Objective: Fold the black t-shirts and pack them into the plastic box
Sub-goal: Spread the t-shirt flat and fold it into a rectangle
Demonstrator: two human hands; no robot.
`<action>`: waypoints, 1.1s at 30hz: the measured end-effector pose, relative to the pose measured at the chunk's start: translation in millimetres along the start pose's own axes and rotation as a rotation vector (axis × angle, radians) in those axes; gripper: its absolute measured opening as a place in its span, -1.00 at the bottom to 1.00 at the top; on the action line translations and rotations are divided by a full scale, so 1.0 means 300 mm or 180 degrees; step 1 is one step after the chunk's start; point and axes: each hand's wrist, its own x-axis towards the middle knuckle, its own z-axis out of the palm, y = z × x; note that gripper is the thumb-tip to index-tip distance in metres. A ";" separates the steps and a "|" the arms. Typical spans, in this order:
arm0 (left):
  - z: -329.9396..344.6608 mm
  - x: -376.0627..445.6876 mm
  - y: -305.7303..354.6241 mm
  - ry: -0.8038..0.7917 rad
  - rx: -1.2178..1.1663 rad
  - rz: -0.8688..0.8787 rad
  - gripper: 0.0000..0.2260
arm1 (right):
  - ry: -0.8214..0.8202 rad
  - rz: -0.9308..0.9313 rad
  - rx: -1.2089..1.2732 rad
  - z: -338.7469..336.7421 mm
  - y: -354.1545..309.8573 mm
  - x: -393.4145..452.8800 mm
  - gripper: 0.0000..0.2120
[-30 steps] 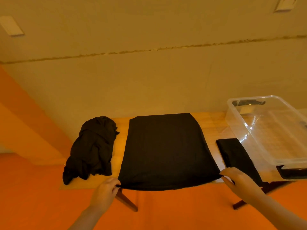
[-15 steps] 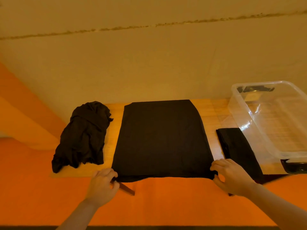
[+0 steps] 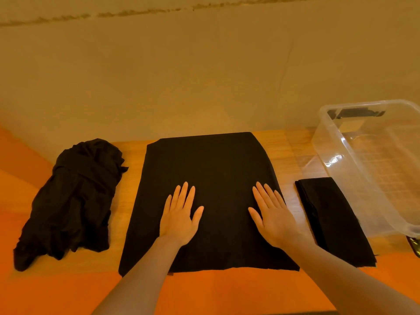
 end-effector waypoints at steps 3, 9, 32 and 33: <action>0.059 -0.043 -0.019 0.0115 -0.0021 -0.0051 -0.36 | 0.0080 0.0041 0.0044 0.031 0.011 -0.050 -0.34; 0.070 -0.078 -0.018 0.0131 -0.0121 -0.0003 -0.36 | 0.0097 -0.0087 0.0311 0.031 0.019 -0.086 -0.36; -0.048 0.683 0.317 0.0002 -0.0161 0.1240 -0.49 | 0.1020 0.0855 0.0750 -0.121 0.128 0.602 -0.65; -0.037 0.685 0.318 -0.0005 -0.0131 0.1256 -0.48 | 0.1117 0.0879 0.0847 -0.125 0.131 0.608 -0.70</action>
